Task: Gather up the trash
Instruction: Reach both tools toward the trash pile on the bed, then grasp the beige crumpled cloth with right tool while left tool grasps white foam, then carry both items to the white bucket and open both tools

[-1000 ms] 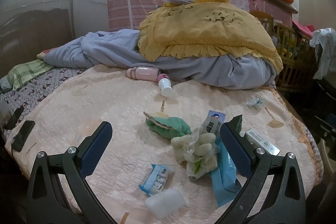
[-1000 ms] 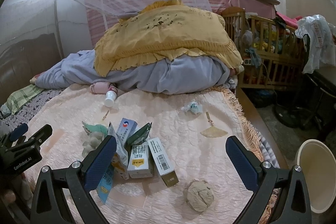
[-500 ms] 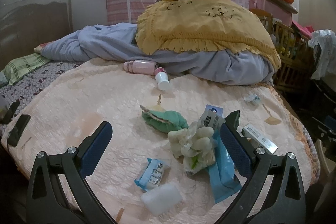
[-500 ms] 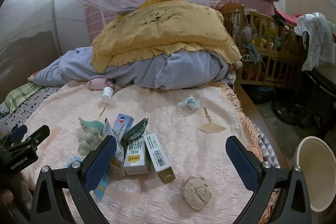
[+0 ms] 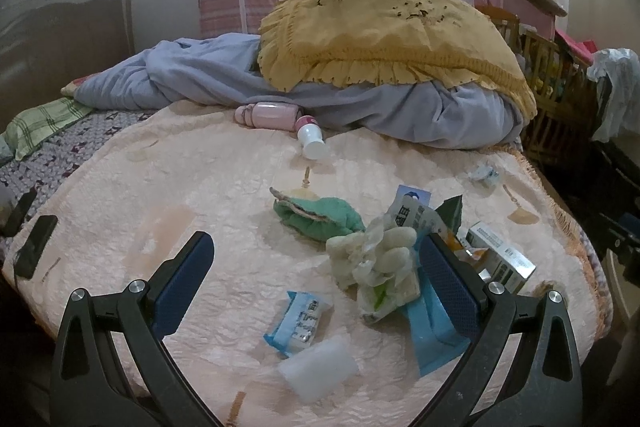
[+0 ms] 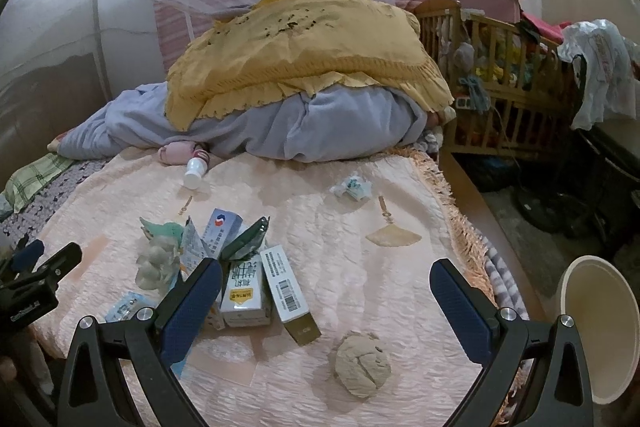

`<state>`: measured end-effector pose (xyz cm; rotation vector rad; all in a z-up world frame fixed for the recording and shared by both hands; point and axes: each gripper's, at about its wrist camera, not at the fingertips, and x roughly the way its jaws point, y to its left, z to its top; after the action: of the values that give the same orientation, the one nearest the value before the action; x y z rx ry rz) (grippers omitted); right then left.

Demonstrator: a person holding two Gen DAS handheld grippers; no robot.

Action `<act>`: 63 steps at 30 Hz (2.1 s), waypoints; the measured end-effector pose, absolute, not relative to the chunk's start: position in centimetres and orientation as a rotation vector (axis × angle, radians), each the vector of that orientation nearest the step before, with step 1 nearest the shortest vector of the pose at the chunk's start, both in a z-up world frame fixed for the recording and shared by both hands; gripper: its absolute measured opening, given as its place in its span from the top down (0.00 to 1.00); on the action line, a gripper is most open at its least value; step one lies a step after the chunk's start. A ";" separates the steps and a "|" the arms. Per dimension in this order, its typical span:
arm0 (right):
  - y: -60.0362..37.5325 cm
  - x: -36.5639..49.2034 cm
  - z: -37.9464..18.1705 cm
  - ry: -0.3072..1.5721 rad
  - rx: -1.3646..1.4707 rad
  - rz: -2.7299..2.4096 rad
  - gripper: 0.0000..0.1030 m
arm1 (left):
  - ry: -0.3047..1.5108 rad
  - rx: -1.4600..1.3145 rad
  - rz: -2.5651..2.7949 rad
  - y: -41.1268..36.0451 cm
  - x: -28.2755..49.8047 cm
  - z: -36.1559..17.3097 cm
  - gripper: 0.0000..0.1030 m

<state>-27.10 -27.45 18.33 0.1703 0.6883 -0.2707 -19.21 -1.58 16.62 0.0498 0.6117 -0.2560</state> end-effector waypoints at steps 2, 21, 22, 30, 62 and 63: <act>-27.8 -27.1 18.2 0.682 0.190 -0.269 0.00 | 0.617 0.054 -0.257 -1.4 -19.1 16.5 0.01; -32.3 -28.8 11.5 0.923 0.217 -0.157 0.06 | 0.857 0.118 -0.382 2.1 -19.0 12.3 0.01; -32.2 -28.8 10.8 0.939 0.217 -0.147 0.08 | 0.889 0.111 -0.398 2.3 -18.9 11.6 0.03; -32.0 -27.3 7.9 0.959 0.276 -0.099 0.22 | 0.988 0.161 -0.412 0.4 -18.4 8.4 0.11; -42.4 -35.8 13.8 0.753 0.354 -0.331 0.70 | 0.930 0.193 -0.975 -18.0 -23.0 17.7 0.78; -43.5 -36.5 13.9 0.750 0.370 -0.352 0.70 | 0.925 0.203 -1.008 -19.9 -23.5 17.9 0.78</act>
<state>-36.48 -43.47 13.90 0.3703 0.7497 -0.3517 -23.46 -19.91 17.89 0.2030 0.9251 -1.0082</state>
